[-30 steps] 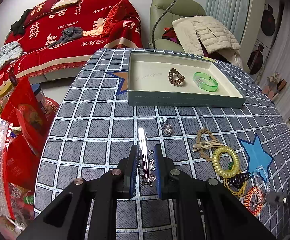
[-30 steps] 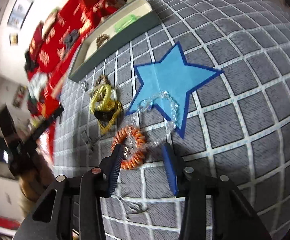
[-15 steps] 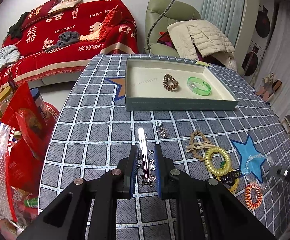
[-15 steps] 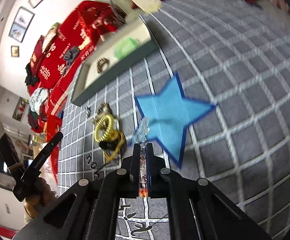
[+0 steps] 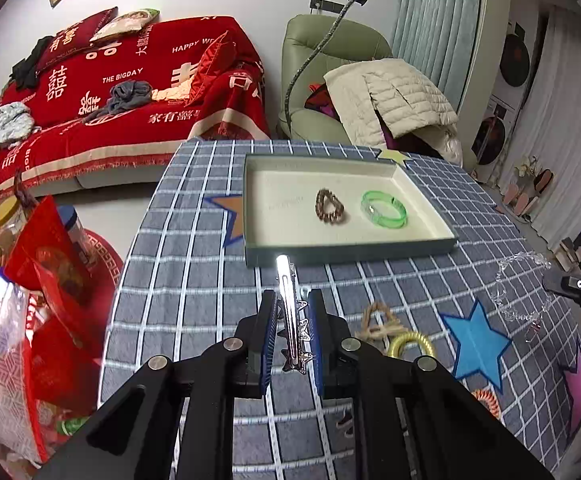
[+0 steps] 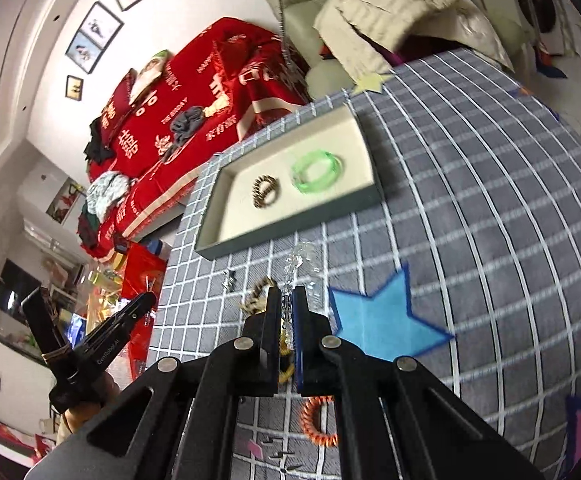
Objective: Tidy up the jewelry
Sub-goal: 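Carry both items into the tray and open both tools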
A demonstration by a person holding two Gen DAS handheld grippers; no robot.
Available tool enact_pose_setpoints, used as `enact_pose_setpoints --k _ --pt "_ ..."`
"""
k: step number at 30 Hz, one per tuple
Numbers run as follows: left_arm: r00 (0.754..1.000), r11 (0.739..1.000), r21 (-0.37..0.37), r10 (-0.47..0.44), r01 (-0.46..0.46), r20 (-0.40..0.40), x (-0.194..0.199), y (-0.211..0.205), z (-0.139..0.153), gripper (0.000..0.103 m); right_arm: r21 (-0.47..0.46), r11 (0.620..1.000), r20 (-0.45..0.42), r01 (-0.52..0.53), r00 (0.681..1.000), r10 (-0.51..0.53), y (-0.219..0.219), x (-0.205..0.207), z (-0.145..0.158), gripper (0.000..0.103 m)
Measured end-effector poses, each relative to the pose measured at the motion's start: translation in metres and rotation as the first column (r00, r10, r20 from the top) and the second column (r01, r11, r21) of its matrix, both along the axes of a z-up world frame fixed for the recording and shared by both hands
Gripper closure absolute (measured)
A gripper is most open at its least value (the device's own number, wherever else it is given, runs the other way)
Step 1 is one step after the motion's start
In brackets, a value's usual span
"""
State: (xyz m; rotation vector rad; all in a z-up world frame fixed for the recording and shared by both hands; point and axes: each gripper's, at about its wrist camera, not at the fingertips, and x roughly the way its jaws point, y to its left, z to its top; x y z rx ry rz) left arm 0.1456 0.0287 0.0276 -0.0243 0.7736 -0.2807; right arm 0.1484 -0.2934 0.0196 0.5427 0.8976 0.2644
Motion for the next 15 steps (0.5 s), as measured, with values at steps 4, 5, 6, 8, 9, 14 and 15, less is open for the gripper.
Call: enact_pose_setpoints --k 4,5,6,8,9,14,15 --pt "1.0 1.0 0.009 0.001 -0.001 0.016 0.017 -0.004 0.014 0.066 -0.002 0.999 0.01 -0.036 0.999 0.036 0.004 0.024 0.013 0.098" --pt "1.0 1.0 0.013 0.002 -0.003 0.023 0.022 -0.005 0.019 0.066 0.003 0.999 0.013 -0.048 0.999 0.048 0.005 0.034 0.017 0.098" --pt "1.0 1.0 0.013 0.003 -0.003 0.028 0.028 -0.006 0.024 0.066 0.002 0.999 0.015 -0.054 0.998 0.054 0.006 0.04 0.02 0.098" --pt "1.0 1.0 0.011 0.002 -0.003 0.03 0.042 -0.008 0.031 0.066 -0.007 0.997 0.023 -0.075 0.997 0.076 0.008 0.059 0.027 0.098" --pt "1.0 1.0 0.012 0.004 -0.004 0.031 0.049 -0.009 0.035 0.066 -0.014 0.997 0.025 -0.08 0.996 0.081 0.01 0.065 0.028 0.098" --pt "0.999 0.999 0.043 -0.008 0.007 0.036 0.091 -0.024 0.047 0.066 -0.051 0.991 0.04 -0.124 0.991 0.126 0.022 0.11 0.034 0.098" --pt "0.999 0.998 0.059 -0.007 0.004 0.041 0.101 -0.029 0.048 0.066 -0.054 0.99 0.041 -0.13 0.99 0.132 0.024 0.122 0.034 0.098"
